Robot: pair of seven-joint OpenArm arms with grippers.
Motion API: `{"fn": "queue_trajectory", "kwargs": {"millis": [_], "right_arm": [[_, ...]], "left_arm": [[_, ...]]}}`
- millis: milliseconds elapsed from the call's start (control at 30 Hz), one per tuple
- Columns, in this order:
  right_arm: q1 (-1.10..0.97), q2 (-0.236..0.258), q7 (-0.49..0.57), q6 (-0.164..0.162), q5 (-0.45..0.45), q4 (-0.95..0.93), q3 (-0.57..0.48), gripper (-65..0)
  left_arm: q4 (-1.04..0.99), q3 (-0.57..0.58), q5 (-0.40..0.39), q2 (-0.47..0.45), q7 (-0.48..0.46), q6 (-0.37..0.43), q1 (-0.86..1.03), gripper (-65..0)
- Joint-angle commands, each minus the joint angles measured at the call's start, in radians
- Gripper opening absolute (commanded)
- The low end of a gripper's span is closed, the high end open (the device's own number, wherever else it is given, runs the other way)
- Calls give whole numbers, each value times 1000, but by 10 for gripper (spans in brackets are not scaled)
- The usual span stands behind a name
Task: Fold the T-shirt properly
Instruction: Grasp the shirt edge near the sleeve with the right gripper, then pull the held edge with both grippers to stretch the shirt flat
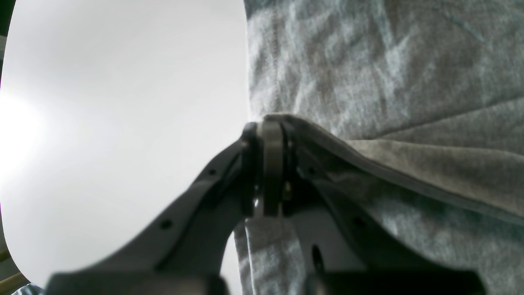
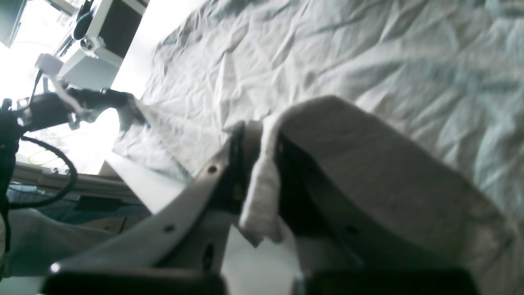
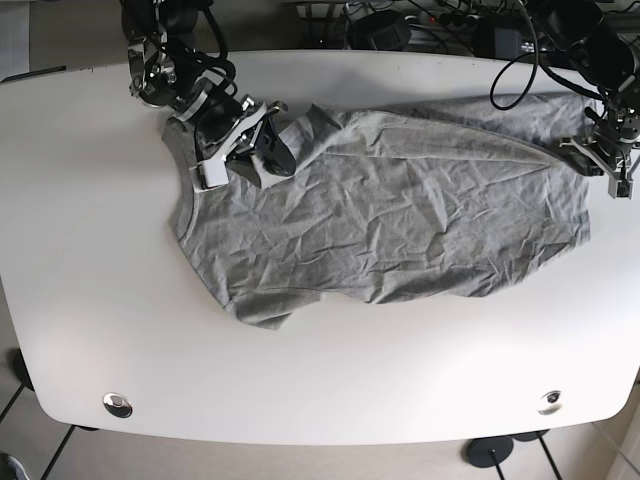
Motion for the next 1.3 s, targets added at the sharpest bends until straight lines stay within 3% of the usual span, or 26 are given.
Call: {"fn": "queue_trajectory", "kwargs": {"millis": [33, 167, 267, 367, 533, 633, 667, 733, 800, 833, 867, 900, 933, 1000, 1067, 1133, 1300], "right_arm": [[53, 3, 20, 6, 15, -24, 3, -634], [145, 4, 23, 1, 9, -81, 6, -634], [194, 3, 23, -34, -68, -79, 33, -634], [225, -2, 23, -34, -137, -104, 37, -634], [268, 1, 49, -35, -146, -239, 76, -602], [259, 3, 50, -35, -146, -220, 121, -335], [233, 3, 47, -35, -146, -182, 147, -203], [179, 1, 47, -35, -144, -113, 179, -87], [84, 1, 47, -35, -144, -31, 204, -89], [42, 1, 46, -35, -146, -10, 211, -98], [1, 3, 46, -35, -148, 5, 213, -108], [-65, 14, 46, -35, -158, 16, 213, -119], [-100, 27, 47, -35, -177, 21, 215, -125], [-163, 31, 49, -32, -236, 19, 216, -127], [-202, 31, 76, -31, -319, 16, 216, -147], [-215, 29, 125, -31, -382, 8, 215, -162], [-200, 37, 170, -29, -407, -64, 219, -160]], "left_arm": [[17, -7, -12, -22, -22, 2, -9, -650], [17, -9, -12, -22, -22, 2, -9, -650], [17, -12, -13, -24, -20, 2, -9, -650], [15, -59, -13, -24, -15, 2, -12, -650], [15, -61, -15, -24, -17, 2, -14, -650], [15, -59, -15, -24, -20, 2, -14, -650], [15, -58, -15, -24, -20, 2, -15, -650], [17, -58, -16, -24, -20, 2, -17, -650], [25, -41, -16, -25, -15, 2, -34, -646], [25, -41, -16, -33, -14, 2, -40, -588], [25, -42, -16, -44, -14, 2, -46, -506], [23, -44, -18, -51, -14, 2, -47, -365], [23, -45, -18, -51, -14, 2, -49, -272], [25, -58, -18, -54, -19, 2, -49, -164], [25, -53, -38, -84, -19, 2, -44, -185], [25, -58, -110, -87, -20, 2, -17, -186], [123, -61, -167, -77, -22, 2, 120, -186]]}}
